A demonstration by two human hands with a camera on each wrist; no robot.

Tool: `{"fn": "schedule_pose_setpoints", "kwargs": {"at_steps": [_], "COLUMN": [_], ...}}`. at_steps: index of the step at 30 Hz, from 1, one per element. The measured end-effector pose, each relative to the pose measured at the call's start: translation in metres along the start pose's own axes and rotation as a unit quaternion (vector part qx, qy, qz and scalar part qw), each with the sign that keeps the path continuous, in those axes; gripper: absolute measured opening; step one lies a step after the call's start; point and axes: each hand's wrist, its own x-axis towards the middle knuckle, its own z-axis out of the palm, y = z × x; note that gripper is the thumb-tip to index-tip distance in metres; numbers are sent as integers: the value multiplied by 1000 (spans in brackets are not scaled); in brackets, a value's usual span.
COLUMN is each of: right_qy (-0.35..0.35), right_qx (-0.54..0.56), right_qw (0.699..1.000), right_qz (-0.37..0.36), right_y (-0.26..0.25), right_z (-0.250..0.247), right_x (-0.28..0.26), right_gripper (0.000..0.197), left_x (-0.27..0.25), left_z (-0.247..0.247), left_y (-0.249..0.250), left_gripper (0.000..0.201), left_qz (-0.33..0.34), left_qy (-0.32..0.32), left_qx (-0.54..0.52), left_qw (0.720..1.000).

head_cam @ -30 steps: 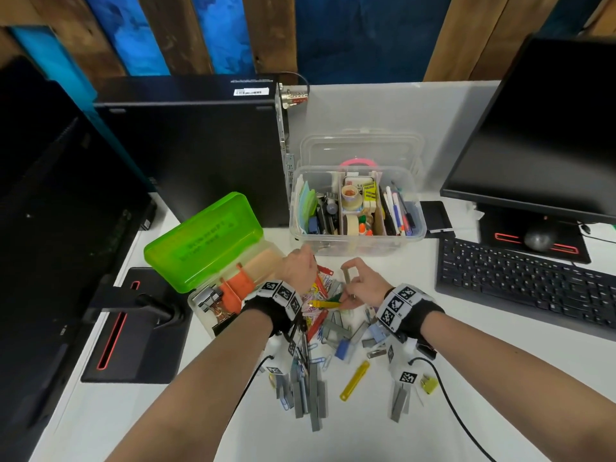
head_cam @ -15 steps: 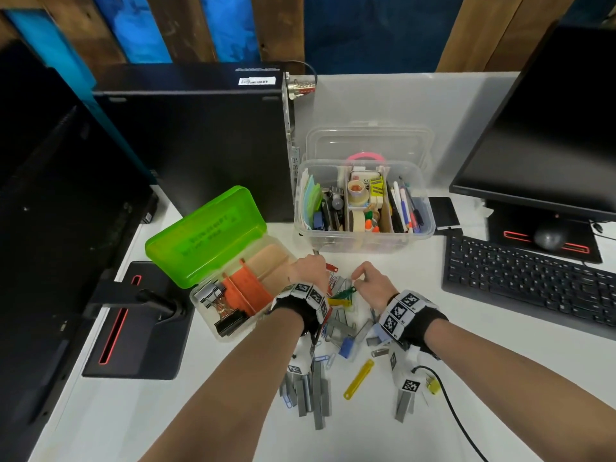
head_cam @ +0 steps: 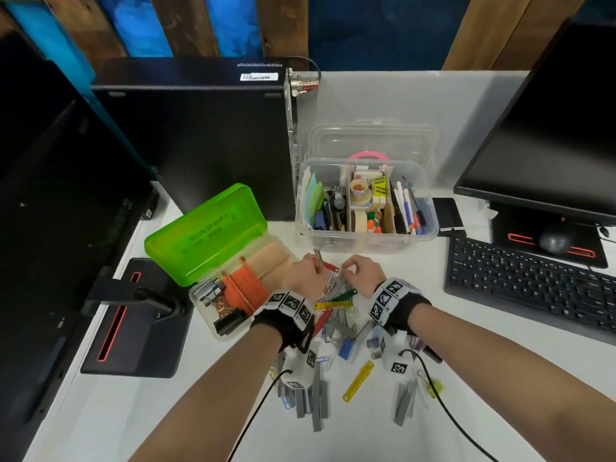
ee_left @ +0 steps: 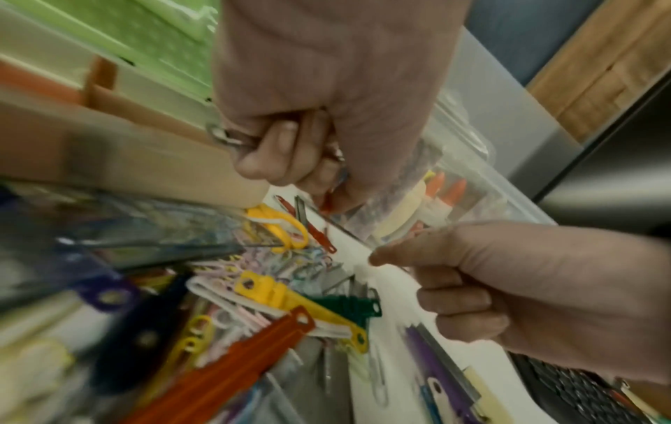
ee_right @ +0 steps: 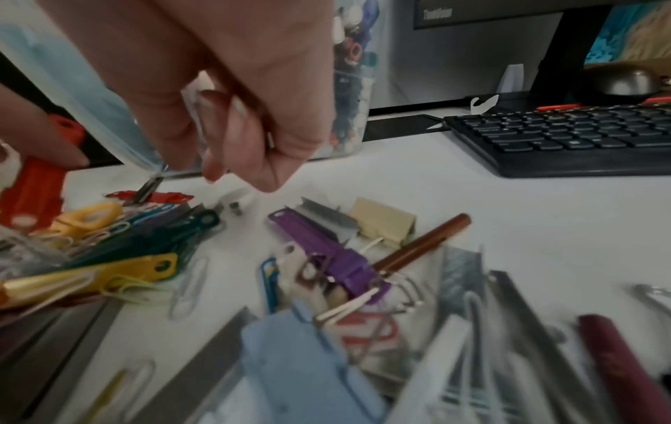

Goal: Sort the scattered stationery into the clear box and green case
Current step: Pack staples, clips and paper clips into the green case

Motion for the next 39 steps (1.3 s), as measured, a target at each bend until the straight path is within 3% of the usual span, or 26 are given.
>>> {"fn": "schedule_pose_setpoints", "kwargs": {"at_steps": [7, 11, 18, 23, 28, 39], "right_qy": [-60, -65, -51, -17, -61, -79], "right_qx": [-170, -239, -231, -219, -294, -318], "right_qw": [976, 961, 965, 968, 948, 940], "right_qz": [-121, -120, -111, -124, -107, -101], "right_y": [-32, -27, 9, -10, -22, 3], "right_z": [20, 23, 20, 16, 23, 0], "right_x": [28, 25, -3, 5, 20, -1], "right_gripper": [38, 36, 39, 40, 44, 35], "left_x": [0, -4, -12, -10, -6, -2], "left_z": [-12, -13, -13, -9, -12, -10], "left_y": [-40, -47, -45, -45, -46, -40], "left_gripper": [16, 16, 22, 23, 26, 31], "left_qz": [34, 46, 57, 80, 90, 84], "left_qy": [38, 33, 19, 19, 12, 6], "left_qx": [-101, -107, -106, -50, -2, 45], "left_qw": [994, 993, 993, 995, 996, 995]}}
